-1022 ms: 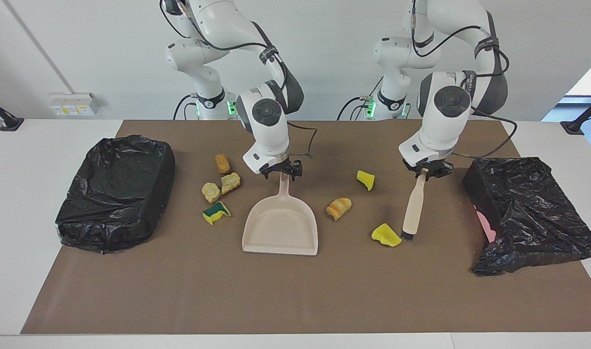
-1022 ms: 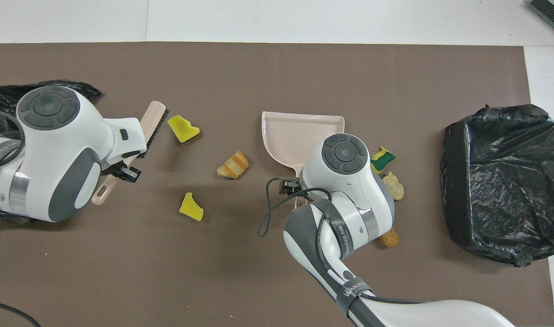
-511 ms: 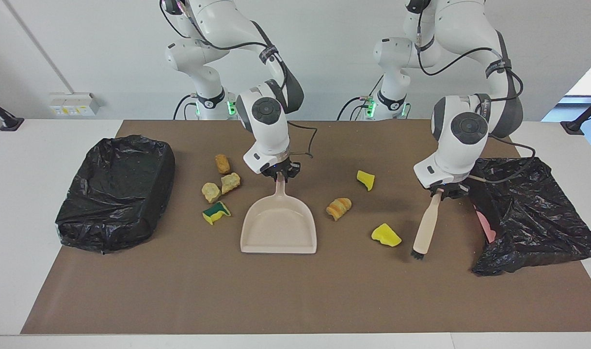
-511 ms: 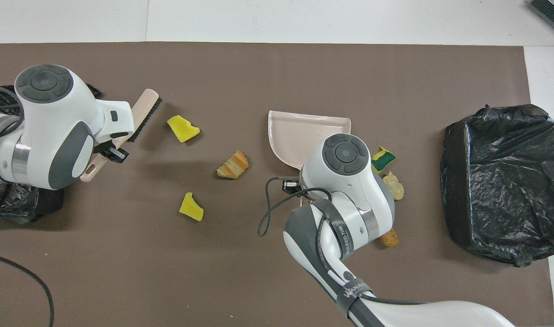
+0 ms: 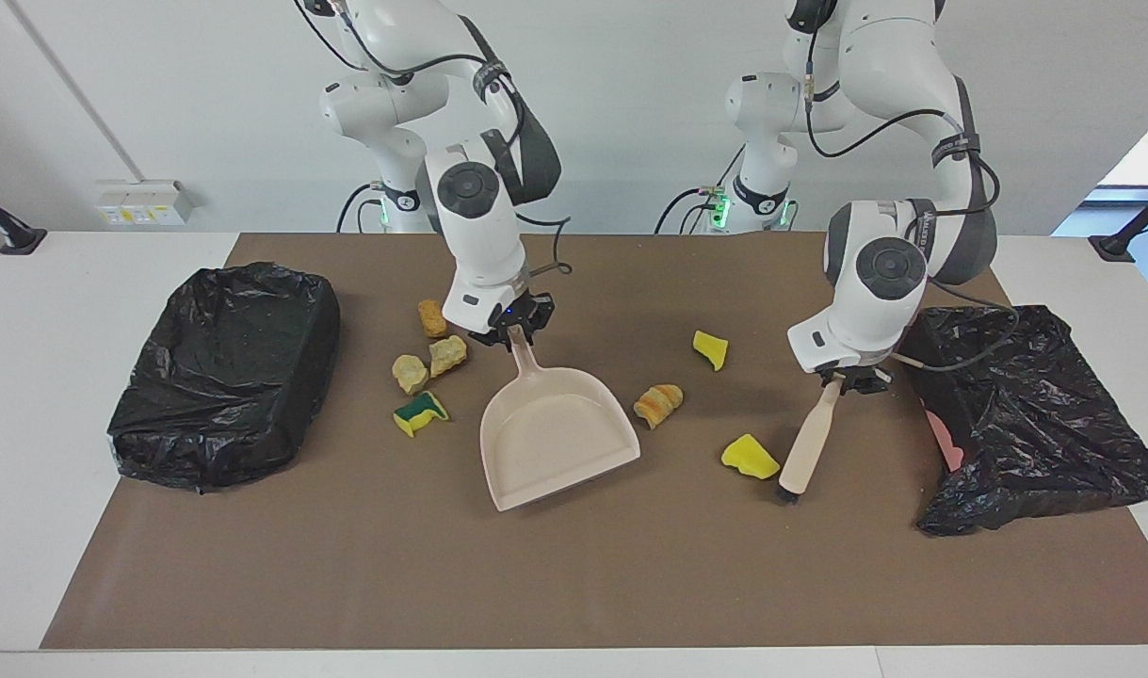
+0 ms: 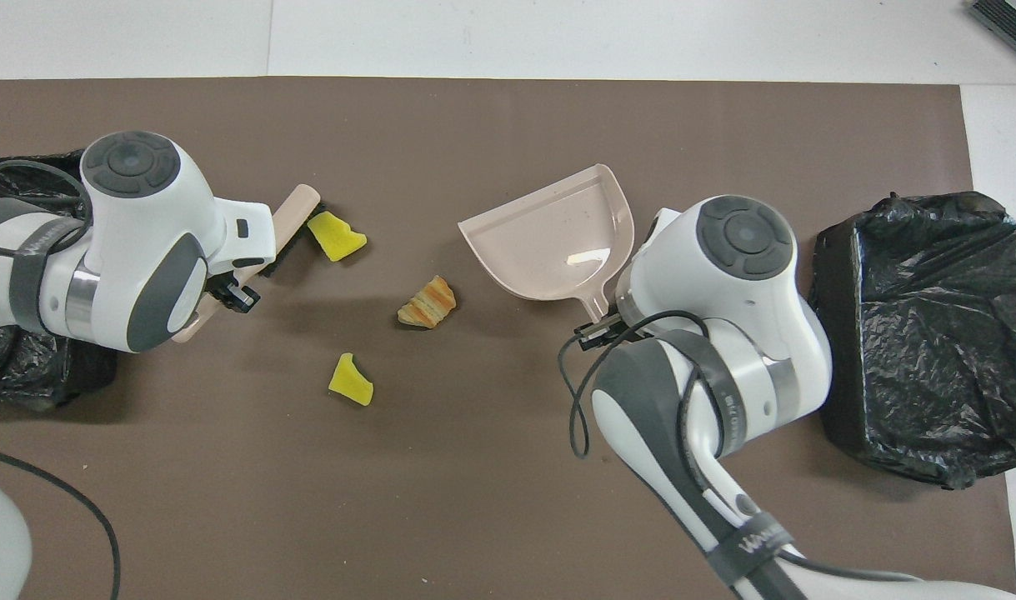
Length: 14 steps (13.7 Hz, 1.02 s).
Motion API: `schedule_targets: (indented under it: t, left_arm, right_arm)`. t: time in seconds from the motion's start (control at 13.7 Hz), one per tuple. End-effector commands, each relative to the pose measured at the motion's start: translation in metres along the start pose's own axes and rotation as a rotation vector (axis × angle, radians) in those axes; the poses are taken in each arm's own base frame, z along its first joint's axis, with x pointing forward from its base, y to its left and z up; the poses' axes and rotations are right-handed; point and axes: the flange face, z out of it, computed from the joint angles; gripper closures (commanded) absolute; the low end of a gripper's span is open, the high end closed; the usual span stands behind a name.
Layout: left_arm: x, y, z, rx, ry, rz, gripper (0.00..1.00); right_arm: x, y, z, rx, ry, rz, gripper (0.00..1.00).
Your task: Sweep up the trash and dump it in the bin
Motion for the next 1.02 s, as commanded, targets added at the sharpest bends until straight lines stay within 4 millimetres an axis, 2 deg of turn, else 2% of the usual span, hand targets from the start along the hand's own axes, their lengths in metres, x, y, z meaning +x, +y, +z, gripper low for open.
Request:
schedule_targets:
  t: [0.0,0.07,0.22,0.44,0.58,0.73,0.88,0.95]
  left_arm:
    - [-0.011,0.033,-0.009,0.011,-0.018,0.054,1.0]
    - [-0.01,0.041,-0.01,0.011,-0.024,0.067,1.0]
    - [-0.01,0.069,-0.011,-0.011,-0.029,0.101,1.0]
    - [-0.006,0.099,-0.021,-0.01,-0.059,0.136,1.0]
    - [-0.012,0.103,-0.039,0.004,-0.037,0.115,1.0]
    - [-0.028,0.104,-0.061,0.002,-0.034,0.045,1.0]
    - [-0.049,0.107,-0.069,-0.016,-0.105,-0.067,1.0]
    - [-0.054,0.112,-0.068,-0.023,-0.125,-0.116,1.0]
  right_arm:
    - [-0.029,0.032,-0.023,0.017,-0.048,-0.231,1.0]
    - [-0.038,0.039,-0.024,-0.009,-0.069,-0.334,1.0]
    - [-0.049,0.046,-0.017,-0.083,-0.111,-0.505,1.0]
    - [-0.067,0.04,-0.001,-0.121,-0.089,-0.67,1.0]
    - [-0.067,0.019,0.023,-0.156,-0.085,-0.743,1.0]
    - [-0.061,0.009,0.03,-0.18,-0.087,-0.775,1.0]
    - [-0.059,0.005,0.038,-0.178,-0.093,-0.77,1.0]
    - [-0.057,-0.007,0.048,-0.176,-0.108,-0.775,1.0]
